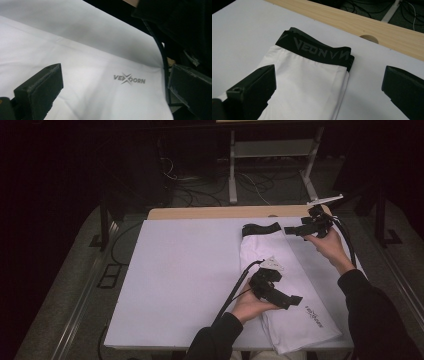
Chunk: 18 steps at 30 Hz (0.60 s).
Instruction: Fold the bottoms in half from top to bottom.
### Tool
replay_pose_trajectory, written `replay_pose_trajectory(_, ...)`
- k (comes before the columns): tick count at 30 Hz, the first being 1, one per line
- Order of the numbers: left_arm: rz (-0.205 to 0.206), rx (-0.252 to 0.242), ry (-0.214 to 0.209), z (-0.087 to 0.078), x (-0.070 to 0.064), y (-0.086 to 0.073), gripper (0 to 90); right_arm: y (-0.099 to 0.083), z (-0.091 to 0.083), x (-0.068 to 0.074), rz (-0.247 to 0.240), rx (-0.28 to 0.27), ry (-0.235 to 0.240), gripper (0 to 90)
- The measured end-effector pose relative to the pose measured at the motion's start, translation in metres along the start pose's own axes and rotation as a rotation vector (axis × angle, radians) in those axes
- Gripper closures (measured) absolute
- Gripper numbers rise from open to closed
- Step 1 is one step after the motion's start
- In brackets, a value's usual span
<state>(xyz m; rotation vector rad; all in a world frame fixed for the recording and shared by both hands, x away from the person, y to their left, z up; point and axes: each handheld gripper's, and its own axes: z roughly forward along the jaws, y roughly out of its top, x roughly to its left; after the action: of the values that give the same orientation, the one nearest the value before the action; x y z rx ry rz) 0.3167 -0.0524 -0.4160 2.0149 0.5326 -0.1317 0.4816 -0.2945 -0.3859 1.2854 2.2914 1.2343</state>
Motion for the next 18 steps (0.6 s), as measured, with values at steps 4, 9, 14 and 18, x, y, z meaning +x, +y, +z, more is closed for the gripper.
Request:
replay_pose_trajectory(4, 0.002, -0.015, 0.010, -0.004, 0.006, 0.001, 0.0, -0.006, -0.005, 0.000, 0.014, -0.018, 0.006, 0.0)
replay_pose_trajectory(9, -0.003, -0.034, 0.022, -0.011, 0.016, 0.001, 0.0, -0.014, -0.010, -0.001, 0.024, -0.027, 0.013, 0.0)
replay_pose_trajectory(14, -0.005, -0.040, 0.042, -0.016, 0.026, 0.003, 0.0, -0.019, -0.014, -0.002, 0.036, -0.035, 0.017, 0.0)
replay_pose_trajectory(18, -0.012, -0.045, 0.060, -0.022, 0.037, 0.006, 0.0, -0.023, -0.015, -0.004, 0.045, -0.038, 0.023, 0.0)
